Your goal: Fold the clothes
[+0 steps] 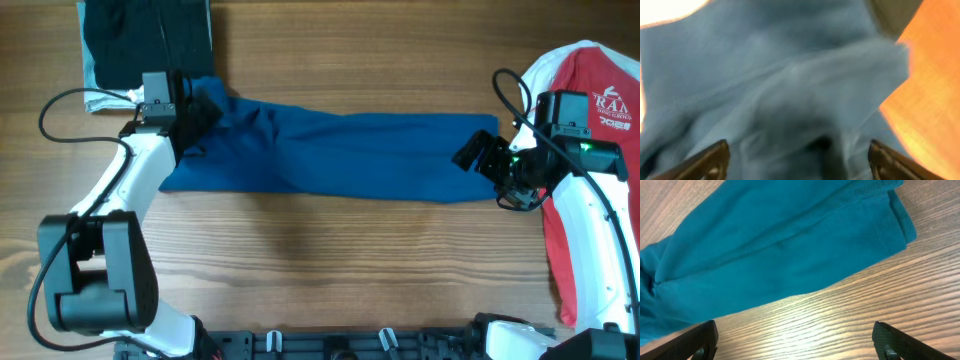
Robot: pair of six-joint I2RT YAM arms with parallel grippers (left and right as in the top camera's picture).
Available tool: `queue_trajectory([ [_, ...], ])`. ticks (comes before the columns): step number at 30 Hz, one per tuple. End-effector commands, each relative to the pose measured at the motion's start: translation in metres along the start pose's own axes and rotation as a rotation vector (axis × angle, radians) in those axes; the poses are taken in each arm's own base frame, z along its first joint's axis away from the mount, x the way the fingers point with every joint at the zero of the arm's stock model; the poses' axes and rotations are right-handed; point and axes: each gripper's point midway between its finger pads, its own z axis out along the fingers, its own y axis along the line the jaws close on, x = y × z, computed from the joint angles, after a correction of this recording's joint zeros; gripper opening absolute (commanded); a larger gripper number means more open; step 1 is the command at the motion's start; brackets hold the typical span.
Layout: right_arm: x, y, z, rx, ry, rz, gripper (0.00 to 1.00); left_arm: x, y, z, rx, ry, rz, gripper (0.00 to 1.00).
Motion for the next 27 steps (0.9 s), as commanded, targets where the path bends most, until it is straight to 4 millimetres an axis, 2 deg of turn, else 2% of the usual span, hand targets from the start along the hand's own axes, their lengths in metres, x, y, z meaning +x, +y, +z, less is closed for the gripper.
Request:
queue_trajectory([
  [1,-0.006,-0.001,0.001,0.009,-0.021,-0.018,0.99,0.001,-0.008,-0.021,0.047,0.028,-0.043,0.55],
  [2,-0.006,-0.001,0.001,0.008,-0.023,-0.008,1.00,0.002,-0.007,-0.020,0.041,0.035,-0.096,0.46],
  [6,-0.004,-0.002,0.001,0.012,-0.015,0.004,0.99,-0.002,-0.011,-0.015,0.055,0.020,-0.132,0.52],
  [8,-0.004,-0.002,0.001,0.011,-0.015,0.004,0.99,-0.002,-0.012,-0.003,0.058,0.018,-0.132,0.60],
  [10,-0.004,-0.002,0.001,0.012,-0.015,0.004,0.99,-0.004,-0.014,0.003,0.068,0.008,-0.132,0.60],
  [11,-0.004,-0.002,0.001,0.012,-0.015,0.004,0.99,-0.005,-0.018,0.007,0.085,0.006,-0.131,0.56],
  [12,-0.004,-0.002,0.001,0.012,-0.015,0.005,1.00,-0.005,-0.021,0.008,0.101,0.009,-0.131,0.46],
  [13,-0.004,-0.002,0.001,0.011,-0.016,0.005,0.99,-0.005,-0.025,0.010,0.121,0.015,-0.131,0.43],
  [14,-0.004,-0.002,0.001,0.011,-0.016,0.005,0.99,-0.004,-0.026,0.014,0.129,0.020,-0.131,0.48],
  [15,-0.005,-0.002,0.001,0.011,-0.016,0.005,0.99,-0.003,-0.026,0.016,0.128,0.022,-0.132,0.47],
  [16,-0.005,-0.002,0.001,0.011,-0.016,0.005,1.00,-0.002,-0.025,0.018,0.126,0.025,-0.132,0.37],
  [17,-0.005,-0.002,0.001,0.011,-0.016,0.005,0.99,-0.002,-0.025,0.022,0.123,0.027,-0.131,0.15],
  [18,-0.005,-0.002,0.001,0.011,-0.017,0.006,1.00,-0.001,-0.025,0.024,0.124,0.026,-0.131,0.04],
  [20,-0.005,-0.002,0.001,0.011,-0.017,0.006,0.99,-0.012,-0.034,0.025,0.165,-0.016,-0.130,0.04],
  [22,-0.004,-0.002,0.001,0.011,-0.016,0.006,0.99,-0.031,-0.059,0.018,0.281,-0.081,-0.124,0.04],
  [24,-0.005,-0.002,0.001,0.011,-0.017,0.006,0.99,-0.041,-0.065,0.015,0.312,-0.116,-0.145,0.04],
  [25,-0.005,-0.002,0.001,0.011,-0.017,0.005,0.99,-0.049,-0.061,0.016,0.284,-0.164,-0.153,0.04],
  [26,-0.005,-0.002,0.001,0.010,-0.019,0.004,1.00,-0.054,-0.053,0.018,0.246,-0.195,-0.160,0.11],
  [27,-0.005,-0.002,0.001,0.010,-0.020,0.004,1.00,-0.054,-0.050,0.019,0.228,-0.200,-0.162,0.37],
])
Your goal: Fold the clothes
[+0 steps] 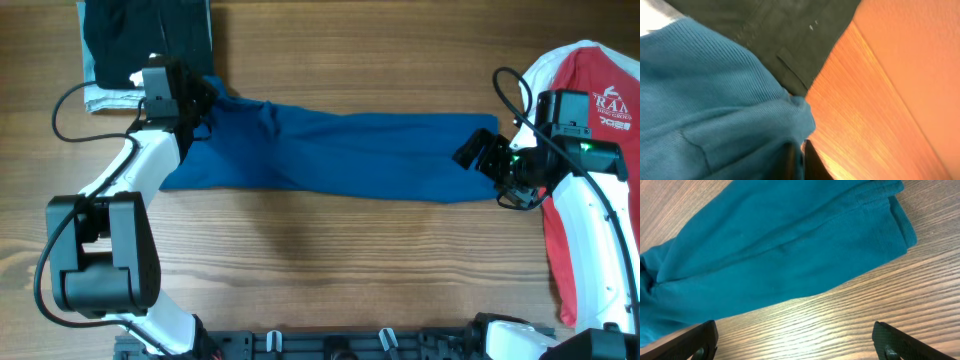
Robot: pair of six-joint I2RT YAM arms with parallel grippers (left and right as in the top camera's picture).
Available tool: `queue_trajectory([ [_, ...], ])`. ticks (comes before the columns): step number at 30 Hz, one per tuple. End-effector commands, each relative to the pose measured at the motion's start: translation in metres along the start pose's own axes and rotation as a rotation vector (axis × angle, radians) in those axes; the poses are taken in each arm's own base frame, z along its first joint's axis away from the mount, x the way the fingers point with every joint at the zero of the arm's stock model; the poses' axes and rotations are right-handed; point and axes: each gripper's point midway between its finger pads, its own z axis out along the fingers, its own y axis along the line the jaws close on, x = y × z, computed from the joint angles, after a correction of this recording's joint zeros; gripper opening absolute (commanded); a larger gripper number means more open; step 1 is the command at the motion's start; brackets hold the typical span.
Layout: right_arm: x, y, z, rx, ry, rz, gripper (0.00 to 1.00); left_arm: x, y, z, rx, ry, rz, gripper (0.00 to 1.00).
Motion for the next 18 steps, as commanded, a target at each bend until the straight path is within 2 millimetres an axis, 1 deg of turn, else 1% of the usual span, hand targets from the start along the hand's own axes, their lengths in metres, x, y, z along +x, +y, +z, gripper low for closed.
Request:
queue_trajectory([
  [1,-0.002,-0.003,0.001,0.015,-0.007,0.006,1.00,-0.013,0.016,0.002,-0.080,-0.065,-0.007,0.69],
  [2,-0.002,-0.003,0.001,0.015,-0.008,0.006,0.99,-0.012,0.017,0.002,-0.086,-0.060,-0.005,0.89],
  [3,-0.003,-0.003,0.001,0.014,-0.010,0.006,0.99,-0.010,0.019,0.002,-0.094,-0.053,-0.005,1.00],
  [5,-0.003,-0.003,0.001,0.014,-0.010,0.005,1.00,-0.006,0.023,0.002,-0.111,-0.038,-0.004,1.00],
  [6,-0.003,-0.003,0.001,0.014,-0.010,0.005,1.00,-0.004,0.025,-0.002,-0.124,-0.024,0.031,1.00],
  [7,-0.003,-0.003,0.001,0.014,-0.010,0.003,0.99,-0.003,0.027,-0.007,-0.137,-0.012,0.056,1.00],
  [8,-0.002,-0.001,0.001,0.006,-0.005,-0.048,0.99,-0.002,0.027,-0.014,-0.147,-0.001,0.079,1.00],
  [9,0.000,0.003,0.001,-0.017,0.004,-0.126,0.99,-0.003,0.023,-0.029,-0.152,0.006,0.100,1.00],
  [10,0.002,0.007,0.001,-0.032,0.010,-0.164,0.95,-0.004,0.022,-0.037,-0.154,0.008,0.100,1.00],
  [11,0.004,0.014,0.001,-0.077,0.023,-0.202,0.83,-0.007,0.017,-0.056,-0.154,0.008,0.100,1.00],
  [12,0.004,0.020,0.001,-0.110,0.022,-0.208,0.60,-0.009,0.012,-0.080,-0.150,0.004,0.100,1.00],
  [13,0.002,0.028,0.001,-0.152,0.015,-0.214,0.38,-0.010,0.009,-0.094,-0.149,0.004,0.100,0.96],
  [14,-0.003,0.038,0.001,-0.203,0.004,-0.207,0.20,-0.005,0.010,-0.105,-0.155,0.027,0.099,0.78],
  [15,-0.010,0.043,0.007,-0.210,-0.010,-0.193,0.13,0.007,0.015,-0.108,-0.168,0.084,0.096,0.50],
  [16,-0.012,0.045,0.014,-0.205,-0.004,-0.200,0.08,0.026,0.023,-0.106,-0.185,0.171,0.088,0.38],
  [17,-0.011,0.045,0.023,-0.199,0.017,-0.203,0.04,0.041,0.028,-0.102,-0.194,0.238,0.081,0.31],
  [18,-0.008,0.045,0.034,-0.191,0.051,-0.198,0.04,0.057,0.033,-0.097,-0.202,0.307,0.074,0.24],
])
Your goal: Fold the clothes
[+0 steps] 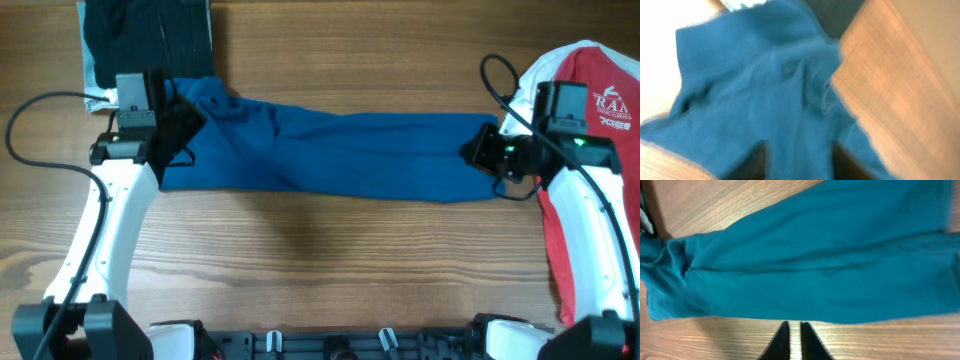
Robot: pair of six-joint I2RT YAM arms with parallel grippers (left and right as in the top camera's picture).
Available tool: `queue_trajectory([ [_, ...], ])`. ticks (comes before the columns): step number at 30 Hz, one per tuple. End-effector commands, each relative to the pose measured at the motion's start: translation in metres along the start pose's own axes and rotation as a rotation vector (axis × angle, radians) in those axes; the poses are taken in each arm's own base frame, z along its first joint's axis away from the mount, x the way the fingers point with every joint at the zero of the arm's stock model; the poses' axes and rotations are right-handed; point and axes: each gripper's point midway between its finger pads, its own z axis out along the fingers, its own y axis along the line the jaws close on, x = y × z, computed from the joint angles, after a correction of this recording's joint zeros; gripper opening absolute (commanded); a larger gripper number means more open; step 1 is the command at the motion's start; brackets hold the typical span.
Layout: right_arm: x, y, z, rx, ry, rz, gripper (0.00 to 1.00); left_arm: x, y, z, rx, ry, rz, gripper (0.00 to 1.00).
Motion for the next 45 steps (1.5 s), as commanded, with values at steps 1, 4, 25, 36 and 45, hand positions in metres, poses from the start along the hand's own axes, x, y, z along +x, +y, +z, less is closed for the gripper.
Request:
queue_trajectory([
  [1,0.014,-0.004,0.040,0.012,0.131,0.046,0.04,0.056,0.010,0.034,-0.018,0.248,0.010,0.08],
  [4,0.030,-0.037,0.075,0.151,0.235,0.150,0.04,0.104,0.025,0.064,-0.100,0.406,0.044,0.04],
  [25,0.053,-0.118,0.112,0.451,0.241,0.355,0.04,0.074,0.187,0.087,-0.519,0.441,-0.239,0.10],
  [36,0.013,-0.047,0.080,0.173,0.146,0.212,0.11,0.051,0.170,0.050,-0.444,0.382,-0.286,0.04],
  [45,-0.045,-0.081,0.028,0.202,-0.028,0.126,0.91,0.034,0.159,0.020,-0.411,0.304,-0.244,0.99],
])
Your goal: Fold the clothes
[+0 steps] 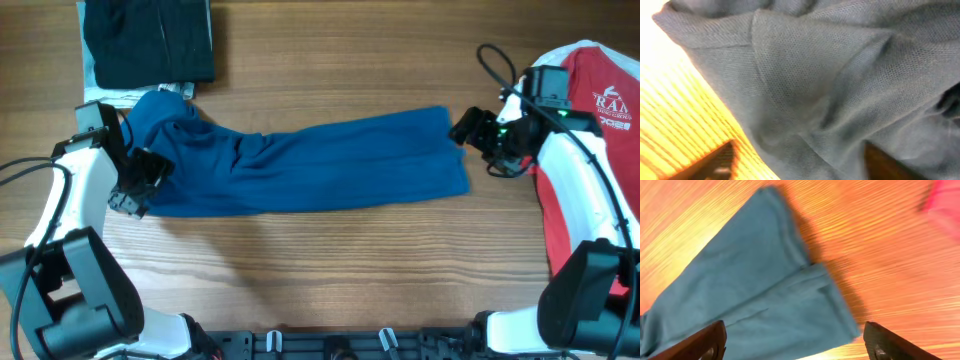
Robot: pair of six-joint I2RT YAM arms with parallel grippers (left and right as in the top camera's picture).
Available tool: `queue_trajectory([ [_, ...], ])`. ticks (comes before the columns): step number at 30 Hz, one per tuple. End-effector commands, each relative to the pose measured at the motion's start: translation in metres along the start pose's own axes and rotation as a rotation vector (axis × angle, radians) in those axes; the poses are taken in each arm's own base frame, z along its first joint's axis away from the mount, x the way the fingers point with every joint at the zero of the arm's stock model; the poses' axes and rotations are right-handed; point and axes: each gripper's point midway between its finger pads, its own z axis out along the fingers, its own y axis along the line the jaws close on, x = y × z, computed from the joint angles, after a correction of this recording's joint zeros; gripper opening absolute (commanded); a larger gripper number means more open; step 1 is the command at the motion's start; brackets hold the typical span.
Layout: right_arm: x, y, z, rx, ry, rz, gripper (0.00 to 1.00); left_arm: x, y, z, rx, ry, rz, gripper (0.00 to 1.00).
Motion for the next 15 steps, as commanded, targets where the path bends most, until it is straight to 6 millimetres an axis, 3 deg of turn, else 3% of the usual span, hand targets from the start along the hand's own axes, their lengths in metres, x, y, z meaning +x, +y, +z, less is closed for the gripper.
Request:
queue_trajectory([
  [1,-0.023,-0.040,0.001,0.036,-0.034,0.019,0.91,0.003,0.006,-0.004,-0.006,0.008,0.014,1.00],
  [4,-0.029,-0.039,0.017,-0.160,0.004,-0.044,0.93,0.021,-0.017,-0.016,0.140,0.086,0.117,1.00],
  [7,-0.032,-0.044,0.048,-0.201,0.030,-0.062,0.96,0.031,-0.030,-0.044,0.257,0.063,0.289,1.00],
  [9,-0.030,-0.033,0.054,-0.290,0.043,-0.108,0.96,0.033,-0.030,-0.057,0.279,0.039,0.302,1.00],
  [11,-0.029,-0.034,0.060,-0.298,0.052,-0.117,0.97,0.033,-0.031,-0.066,0.294,0.016,0.306,1.00],
  [15,-0.022,-0.035,0.073,-0.324,0.088,-0.110,0.97,0.040,-0.028,-0.066,0.290,0.052,0.294,1.00],
])
